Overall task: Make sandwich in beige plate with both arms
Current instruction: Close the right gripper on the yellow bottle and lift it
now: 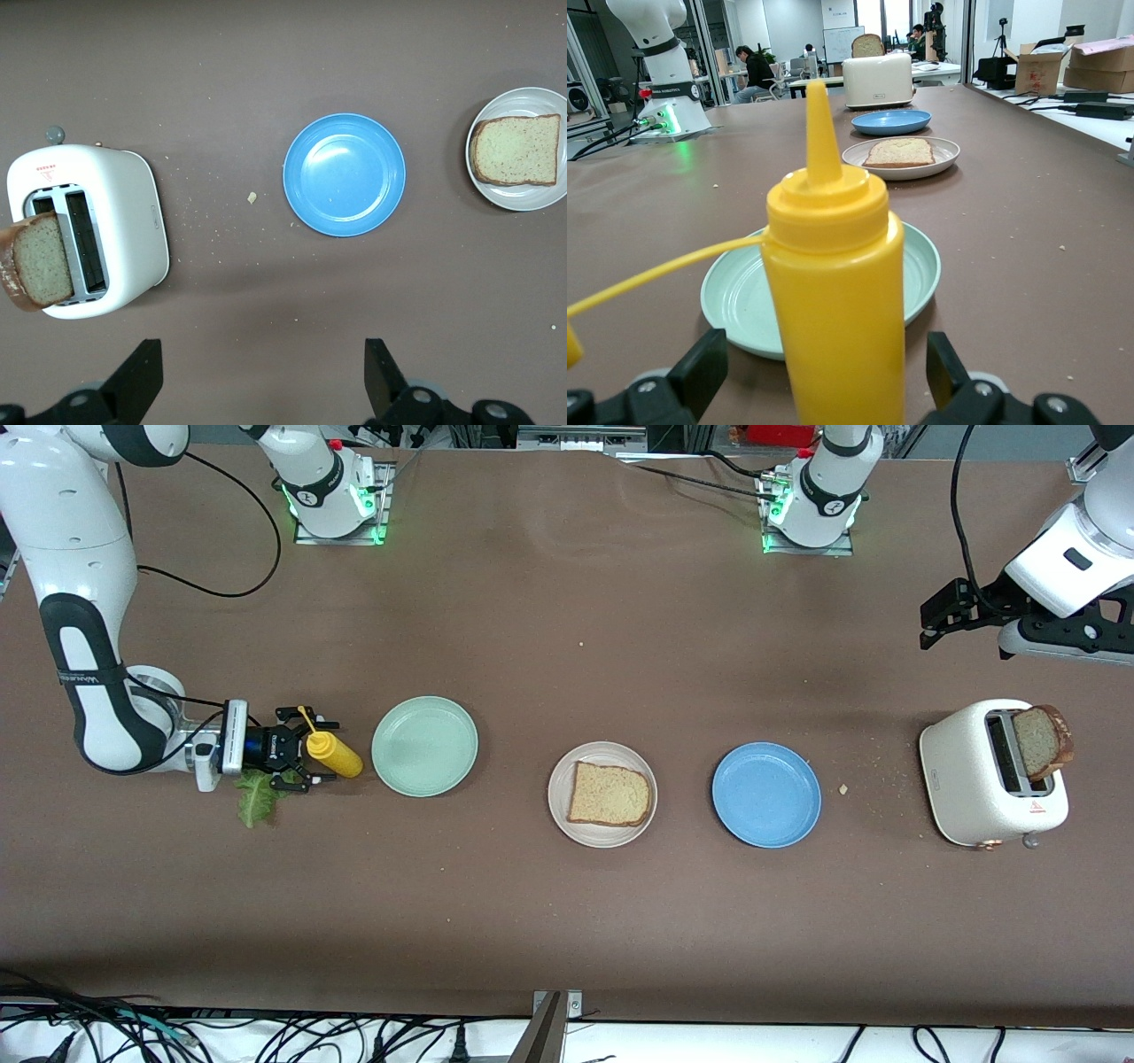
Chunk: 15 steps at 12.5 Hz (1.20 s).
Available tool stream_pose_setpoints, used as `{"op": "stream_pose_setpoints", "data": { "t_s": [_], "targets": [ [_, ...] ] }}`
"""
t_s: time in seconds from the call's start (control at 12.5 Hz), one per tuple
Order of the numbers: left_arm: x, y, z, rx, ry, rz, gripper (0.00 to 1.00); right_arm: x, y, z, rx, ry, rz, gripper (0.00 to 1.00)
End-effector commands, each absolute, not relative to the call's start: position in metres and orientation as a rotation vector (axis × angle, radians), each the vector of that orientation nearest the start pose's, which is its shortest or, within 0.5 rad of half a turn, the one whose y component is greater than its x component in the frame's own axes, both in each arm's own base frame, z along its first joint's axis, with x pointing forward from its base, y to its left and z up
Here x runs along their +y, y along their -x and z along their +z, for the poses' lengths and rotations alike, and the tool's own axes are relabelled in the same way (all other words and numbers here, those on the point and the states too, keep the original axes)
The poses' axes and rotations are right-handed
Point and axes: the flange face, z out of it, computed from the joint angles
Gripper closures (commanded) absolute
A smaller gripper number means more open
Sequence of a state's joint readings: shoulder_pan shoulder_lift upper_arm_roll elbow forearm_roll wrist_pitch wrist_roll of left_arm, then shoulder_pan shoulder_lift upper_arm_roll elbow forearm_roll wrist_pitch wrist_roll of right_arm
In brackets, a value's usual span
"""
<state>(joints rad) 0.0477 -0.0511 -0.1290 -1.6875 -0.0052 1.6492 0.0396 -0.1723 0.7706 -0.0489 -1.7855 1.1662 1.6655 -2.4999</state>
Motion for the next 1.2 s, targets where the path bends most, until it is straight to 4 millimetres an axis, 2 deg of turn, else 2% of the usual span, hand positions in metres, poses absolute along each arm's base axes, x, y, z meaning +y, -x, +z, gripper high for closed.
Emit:
{"op": "stream_pose_setpoints", "data": {
  "t_s": [0.0,0.08,0.16,0.24,0.4,0.56,0.64,0.8,0.96,1.12],
  "targets": [
    [-0.046,-0.539,0.606,0.167,3.149,-0.016,0.0,-0.036,-0.594,0.122,-1.415,1.43,-0.942,0.14],
    [-0.046,-0.539,0.606,0.167,3.149,-0.016,0.0,-0.035,-0.594,0.122,-1.407,1.435,-0.934,0.23],
    [-0.046,-0.539,0.606,0.169,3.149,-0.013,0.0,-0.034,-0.594,0.122,-1.397,1.44,-0.925,0.41],
    [-0.046,-0.539,0.606,0.169,3.149,-0.016,0.0,-0.034,-0.594,0.122,-1.391,1.444,-0.923,0.53],
    [-0.046,-0.539,0.606,0.169,3.149,-0.016,0.0,-0.03,-0.594,0.122,-1.394,1.442,-0.918,0.73],
    [-0.046,-0.539,0.606,0.167,3.149,-0.016,0.0,-0.032,-0.597,0.125,-1.386,1.461,-0.91,0.79],
    [-0.046,-0.539,0.606,0.169,3.149,-0.016,0.0,-0.03,-0.598,0.125,-1.39,1.459,-0.908,0.87],
    [-0.046,-0.539,0.606,0.167,3.149,-0.016,0.0,-0.028,-0.609,0.135,-1.427,1.463,-0.918,0.95],
    [-0.046,-0.539,0.606,0.167,3.149,-0.016,0.0,-0.024,-0.623,0.148,-1.436,1.496,-0.884,0.98],
    [-0.046,-0.538,0.607,0.167,3.149,-0.016,0.0,-0.023,-0.642,0.17,-1.462,1.542,-0.797,0.98]
  ]
}}
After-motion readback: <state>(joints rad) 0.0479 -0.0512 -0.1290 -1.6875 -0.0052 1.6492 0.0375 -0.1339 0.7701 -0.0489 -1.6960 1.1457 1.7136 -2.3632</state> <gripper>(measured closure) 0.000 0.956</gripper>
